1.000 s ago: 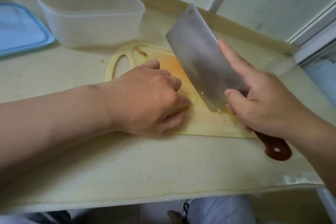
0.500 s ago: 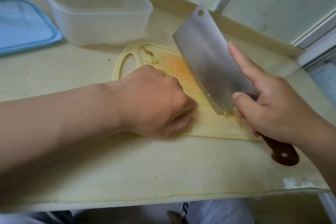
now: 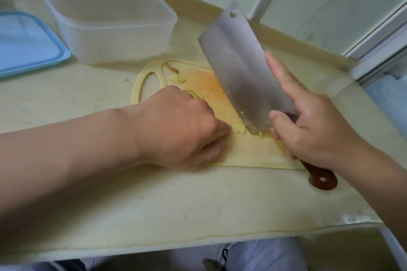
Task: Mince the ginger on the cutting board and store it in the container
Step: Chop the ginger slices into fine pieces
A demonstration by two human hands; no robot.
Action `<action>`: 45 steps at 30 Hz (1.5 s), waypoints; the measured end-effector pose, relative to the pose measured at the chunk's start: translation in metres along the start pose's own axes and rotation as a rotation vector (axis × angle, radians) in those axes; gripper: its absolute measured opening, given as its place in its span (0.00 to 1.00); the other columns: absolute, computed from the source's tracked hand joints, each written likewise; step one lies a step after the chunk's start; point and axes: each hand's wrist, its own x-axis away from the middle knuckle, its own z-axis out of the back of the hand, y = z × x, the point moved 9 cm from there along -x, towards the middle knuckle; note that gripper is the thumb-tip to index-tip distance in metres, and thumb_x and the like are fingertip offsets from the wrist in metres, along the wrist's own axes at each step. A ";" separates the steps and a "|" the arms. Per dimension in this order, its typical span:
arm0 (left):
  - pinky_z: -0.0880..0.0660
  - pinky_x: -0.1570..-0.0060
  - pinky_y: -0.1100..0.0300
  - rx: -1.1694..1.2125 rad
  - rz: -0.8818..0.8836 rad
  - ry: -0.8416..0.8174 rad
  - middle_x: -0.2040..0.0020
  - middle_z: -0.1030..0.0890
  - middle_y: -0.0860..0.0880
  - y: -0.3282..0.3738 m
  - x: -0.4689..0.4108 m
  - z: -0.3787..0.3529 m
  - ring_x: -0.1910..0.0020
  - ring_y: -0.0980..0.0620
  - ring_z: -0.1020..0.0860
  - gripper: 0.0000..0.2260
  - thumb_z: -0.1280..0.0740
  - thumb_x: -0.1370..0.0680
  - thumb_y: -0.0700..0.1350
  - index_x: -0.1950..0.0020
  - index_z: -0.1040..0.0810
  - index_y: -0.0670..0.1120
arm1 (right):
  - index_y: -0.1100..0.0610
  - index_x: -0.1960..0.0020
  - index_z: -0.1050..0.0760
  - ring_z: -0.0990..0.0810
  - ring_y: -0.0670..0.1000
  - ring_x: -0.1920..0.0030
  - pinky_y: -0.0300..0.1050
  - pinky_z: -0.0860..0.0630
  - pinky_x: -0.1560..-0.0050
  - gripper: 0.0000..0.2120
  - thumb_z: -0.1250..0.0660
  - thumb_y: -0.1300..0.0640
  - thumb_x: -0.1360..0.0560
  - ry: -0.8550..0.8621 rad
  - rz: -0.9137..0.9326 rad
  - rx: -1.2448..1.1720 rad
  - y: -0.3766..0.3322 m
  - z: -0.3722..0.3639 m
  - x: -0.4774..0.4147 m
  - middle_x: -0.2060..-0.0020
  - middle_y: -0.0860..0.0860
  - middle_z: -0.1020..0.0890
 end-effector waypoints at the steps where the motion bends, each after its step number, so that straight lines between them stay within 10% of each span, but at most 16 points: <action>1: 0.28 0.62 0.56 0.002 -0.002 -0.001 0.56 0.19 0.50 0.000 0.000 -0.001 0.57 0.43 0.19 0.32 0.62 0.26 0.62 0.36 0.25 0.54 | 0.22 0.24 0.52 0.27 0.62 0.75 0.54 0.23 0.69 0.44 0.40 0.63 0.22 0.002 0.016 0.008 0.000 0.001 0.003 0.72 0.64 0.23; 20: 0.24 0.67 0.54 0.143 -0.007 -0.034 0.61 0.19 0.51 0.000 -0.002 0.002 0.65 0.42 0.20 0.25 0.53 0.22 0.62 0.39 0.22 0.55 | 0.39 0.16 0.50 0.24 0.52 0.75 0.47 0.24 0.67 0.42 0.40 0.66 0.22 0.039 0.052 0.042 -0.017 -0.008 -0.034 0.75 0.56 0.23; 32: 0.22 0.59 0.53 0.099 -0.001 -0.010 0.54 0.19 0.52 0.000 -0.001 0.001 0.56 0.43 0.19 0.31 0.61 0.25 0.63 0.34 0.27 0.56 | 0.20 0.25 0.52 0.24 0.65 0.74 0.58 0.21 0.72 0.44 0.41 0.65 0.21 -0.031 -0.070 -0.036 -0.005 0.000 -0.003 0.69 0.68 0.22; 45: 0.22 0.58 0.52 0.112 0.010 -0.025 0.53 0.18 0.52 -0.002 -0.001 -0.002 0.56 0.42 0.19 0.29 0.59 0.24 0.64 0.32 0.28 0.57 | 0.32 0.18 0.53 0.21 0.46 0.75 0.45 0.22 0.67 0.42 0.42 0.60 0.23 -0.195 0.036 0.221 -0.020 -0.011 -0.036 0.73 0.44 0.20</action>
